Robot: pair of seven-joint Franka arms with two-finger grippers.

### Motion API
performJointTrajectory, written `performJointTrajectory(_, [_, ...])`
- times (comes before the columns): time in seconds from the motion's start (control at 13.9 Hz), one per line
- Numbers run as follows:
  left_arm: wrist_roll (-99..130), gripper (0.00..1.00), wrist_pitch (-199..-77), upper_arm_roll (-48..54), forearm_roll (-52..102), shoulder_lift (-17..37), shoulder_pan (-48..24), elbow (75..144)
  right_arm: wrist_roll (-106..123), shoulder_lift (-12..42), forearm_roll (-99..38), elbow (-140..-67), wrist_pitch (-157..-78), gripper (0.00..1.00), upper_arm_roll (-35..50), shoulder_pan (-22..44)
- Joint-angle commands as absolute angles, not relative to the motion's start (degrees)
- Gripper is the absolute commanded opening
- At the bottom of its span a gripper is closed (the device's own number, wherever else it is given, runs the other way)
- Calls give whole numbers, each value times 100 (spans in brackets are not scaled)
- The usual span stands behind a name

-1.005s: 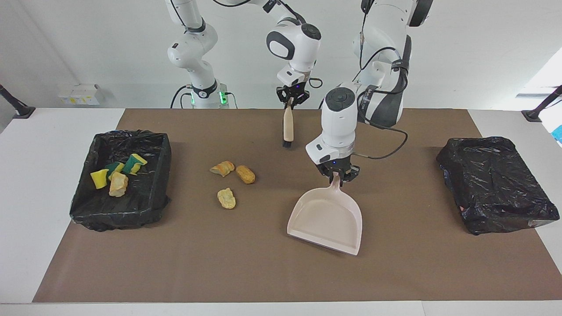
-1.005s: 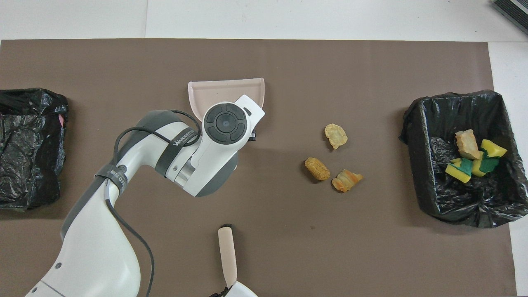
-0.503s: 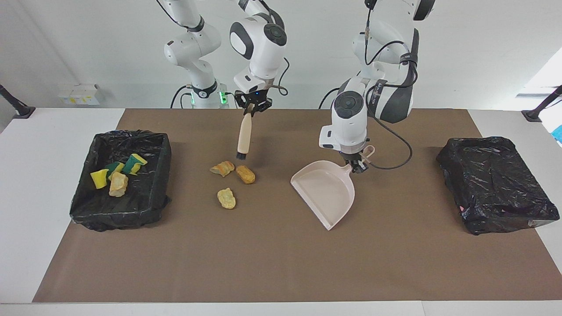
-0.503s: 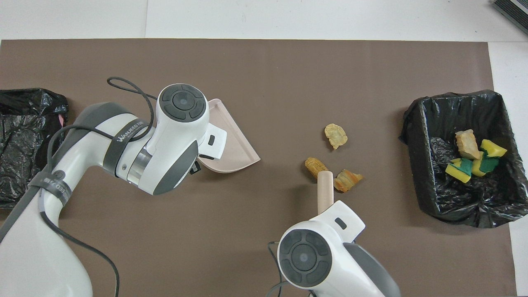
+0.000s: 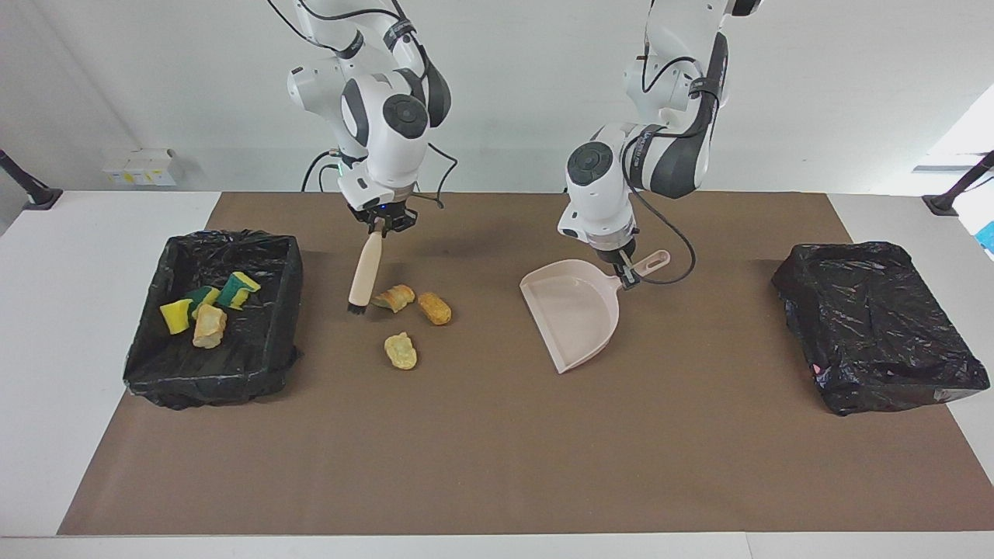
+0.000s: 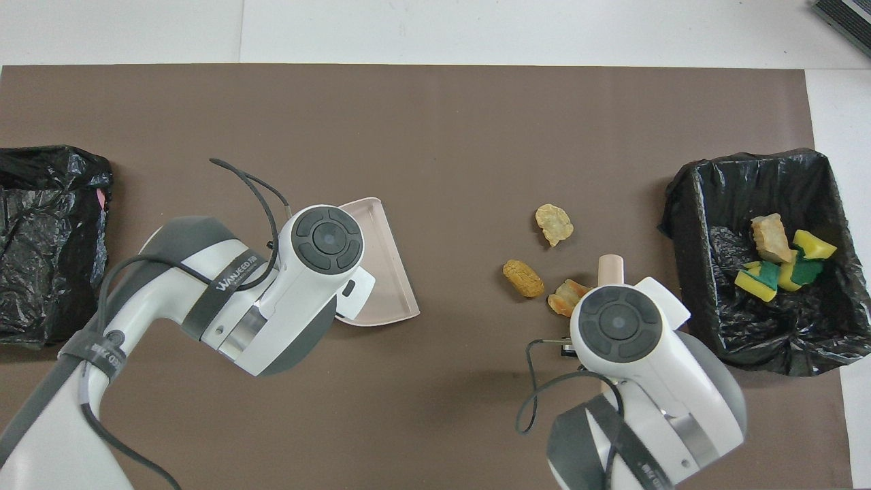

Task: Sweep and dump trash in bin
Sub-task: 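Sweep the tan bits into the dustpan with the right gripper's brush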

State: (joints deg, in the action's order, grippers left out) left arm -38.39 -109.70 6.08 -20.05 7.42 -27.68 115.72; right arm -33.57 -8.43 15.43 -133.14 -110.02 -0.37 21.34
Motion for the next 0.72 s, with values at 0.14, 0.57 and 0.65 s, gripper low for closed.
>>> performJointTrajectory(0.14, [-3990,0,-11162,563,-2092,396,-2988,12085,-3103,-853,1724,-13763,-11627,0,79,1951])
performJointTrajectory(0.57, [-3990,0,-11224,563,-2092,378,-2980,12191,-4041,-318,765,-13589,-12154,0,114,2881])
performJointTrajectory(0.65, [-3990,0,-11224,563,-2092,378,-2979,12199,-4243,-55,678,-13396,-12286,0,114,3057])
